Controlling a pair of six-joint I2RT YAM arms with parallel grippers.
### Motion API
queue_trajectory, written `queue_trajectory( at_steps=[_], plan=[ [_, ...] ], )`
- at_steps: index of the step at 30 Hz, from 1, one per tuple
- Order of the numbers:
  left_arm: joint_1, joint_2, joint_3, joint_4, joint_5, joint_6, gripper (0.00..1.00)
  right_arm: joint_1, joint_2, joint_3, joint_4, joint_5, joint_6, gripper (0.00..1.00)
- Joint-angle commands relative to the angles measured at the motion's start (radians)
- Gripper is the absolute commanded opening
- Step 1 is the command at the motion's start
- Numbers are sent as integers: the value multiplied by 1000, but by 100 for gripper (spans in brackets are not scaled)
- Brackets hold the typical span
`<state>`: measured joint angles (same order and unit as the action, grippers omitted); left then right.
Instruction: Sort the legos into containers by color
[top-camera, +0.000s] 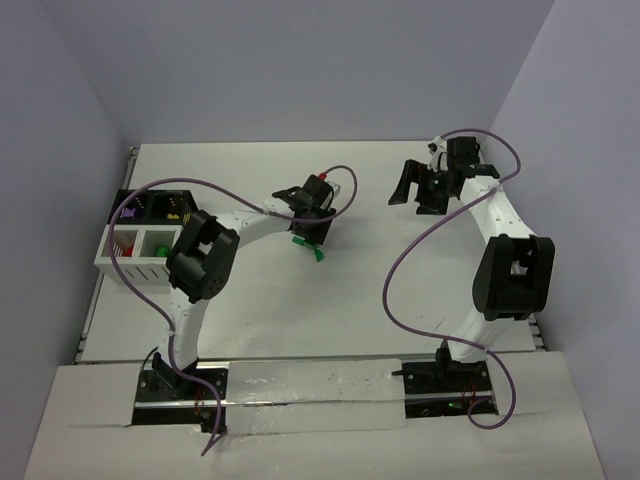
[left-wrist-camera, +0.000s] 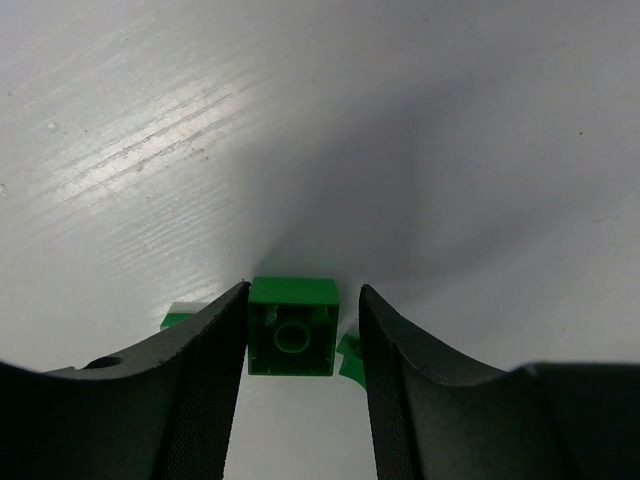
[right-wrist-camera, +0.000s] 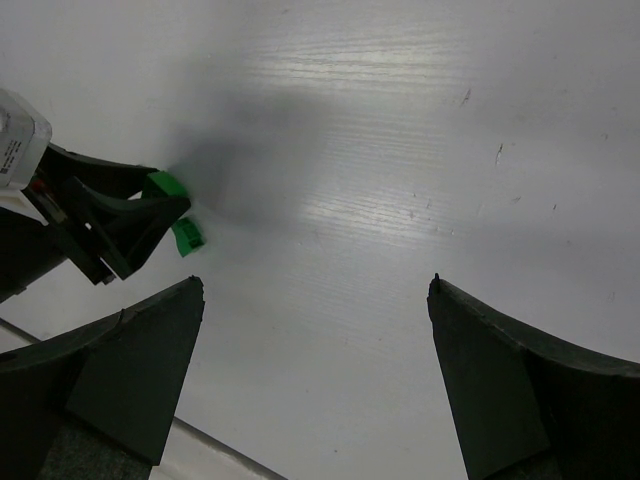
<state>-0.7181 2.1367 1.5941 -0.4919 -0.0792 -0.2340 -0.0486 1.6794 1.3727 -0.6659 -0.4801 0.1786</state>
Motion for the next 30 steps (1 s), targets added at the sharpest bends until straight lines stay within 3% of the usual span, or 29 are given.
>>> queue_trajectory(
  at_steps=[1,4,13,18,22,23,26,30],
  plan=[
    [-9,2,-5,-8,18,-14,51,1,-28,2,25,-6,3,100],
    [-9,-9,-6,-6,10,-10,44,1,-28,-1,27,-5,5,100],
    [-2,-165,25,-24,-42,83,1,2,-13,24,25,-27,17,100],
    [97,-402,-33,-36,46,124,0,10,-22,22,29,-48,13,100],
    [346,-626,-135,-76,193,102,0,34,-29,12,37,-39,-3,100],
    [350,-664,-155,-83,196,101,0,39,-30,12,37,-38,-5,100],
    [594,-825,-242,-100,288,93,0,44,-27,11,43,-28,-7,100],
    [800,-894,-334,-148,362,150,0,74,-6,21,40,-32,-4,100]
  ],
)
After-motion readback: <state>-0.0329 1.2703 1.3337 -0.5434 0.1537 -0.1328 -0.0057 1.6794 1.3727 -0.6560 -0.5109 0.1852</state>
